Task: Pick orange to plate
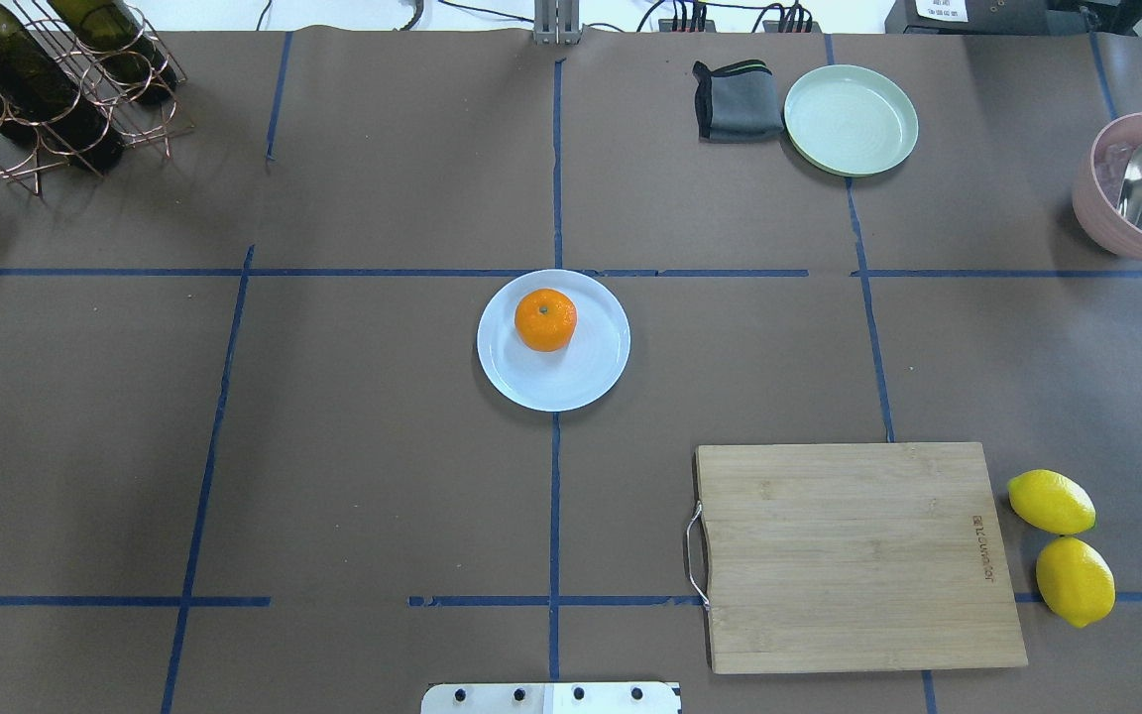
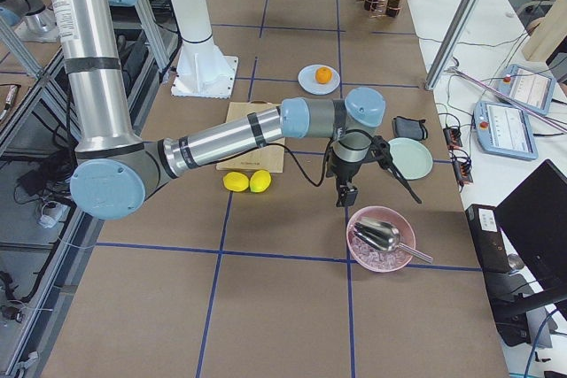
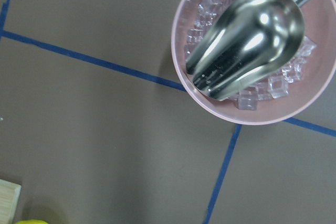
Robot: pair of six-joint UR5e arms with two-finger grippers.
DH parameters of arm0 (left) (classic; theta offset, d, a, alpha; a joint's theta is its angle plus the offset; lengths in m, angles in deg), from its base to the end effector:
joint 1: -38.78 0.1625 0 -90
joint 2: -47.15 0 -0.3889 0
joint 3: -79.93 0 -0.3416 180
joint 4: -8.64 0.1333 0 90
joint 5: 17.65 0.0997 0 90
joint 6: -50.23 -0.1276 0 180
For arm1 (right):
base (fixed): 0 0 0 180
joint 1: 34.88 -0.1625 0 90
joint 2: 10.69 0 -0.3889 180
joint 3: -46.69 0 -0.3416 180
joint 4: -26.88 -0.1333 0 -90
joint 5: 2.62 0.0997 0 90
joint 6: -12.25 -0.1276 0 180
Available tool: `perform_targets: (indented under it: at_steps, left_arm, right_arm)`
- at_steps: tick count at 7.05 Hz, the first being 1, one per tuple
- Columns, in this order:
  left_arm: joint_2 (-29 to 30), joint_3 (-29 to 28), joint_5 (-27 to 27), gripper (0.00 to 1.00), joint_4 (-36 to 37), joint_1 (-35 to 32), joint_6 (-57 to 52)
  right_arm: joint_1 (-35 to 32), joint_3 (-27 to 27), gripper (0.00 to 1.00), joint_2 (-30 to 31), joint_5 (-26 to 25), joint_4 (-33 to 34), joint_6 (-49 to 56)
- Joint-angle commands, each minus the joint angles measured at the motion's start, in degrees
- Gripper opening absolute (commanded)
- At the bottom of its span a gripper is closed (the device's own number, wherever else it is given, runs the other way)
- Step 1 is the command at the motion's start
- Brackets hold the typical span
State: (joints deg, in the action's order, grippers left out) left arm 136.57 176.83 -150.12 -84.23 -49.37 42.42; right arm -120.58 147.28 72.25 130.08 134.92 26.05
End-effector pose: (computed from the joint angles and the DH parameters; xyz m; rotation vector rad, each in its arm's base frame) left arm -0.0326 -0.4503 0.5908 0.1916 0.7321 0.2199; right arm 0.0112 -0.4746 0.5393 0.0555 -0.7462 -0.2986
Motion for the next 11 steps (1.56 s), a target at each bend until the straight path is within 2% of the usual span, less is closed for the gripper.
perform_targets:
  at_steps: [1,2,3,4,5,7,11]
  left_arm:
    - [-0.5,-0.5,0.1,1.00,0.5,-0.2,0.0]
    - [-1.2,-0.7,0.1,1.00,0.9,-0.2,0.0]
    - [-1.1,-1.2,0.1,1.00,2.6,-0.1,0.0]
    - [-0.9,-1.1,0.1,1.00,2.9,-0.2,0.0]
    - [-0.9,-1.2,0.1,1.00,2.9,-0.3,0.0]
    - [-1.2,-1.3,0.0,1.00,3.0,-0.3,0.1]
    - [-1.0,-1.1,-0.1,1.00,5.8,-0.3,0.1]
  right_arm:
    - [-2.4,-3.8,1.00,1.6,0.8,-3.9,2.3]
    - [-1.9,-8.6,1.00,1.0,0.8,-7.1,1.7]
    - [-2.1,-11.8,1.00,2.9,1.1,-15.7,0.8]
    - [-2.2,-11.7,1.00,5.3,1.3,-19.8,-2.9]
    - [-2.2,-11.7,1.00,5.8,1.6,-21.1,-7.9]
    - [-2.7,-11.5,1.00,7.3,3.6,-23.2,-8.9]
    - [-3.2,-10.8,1.00,7.0,3.7,-23.1,-13.6]
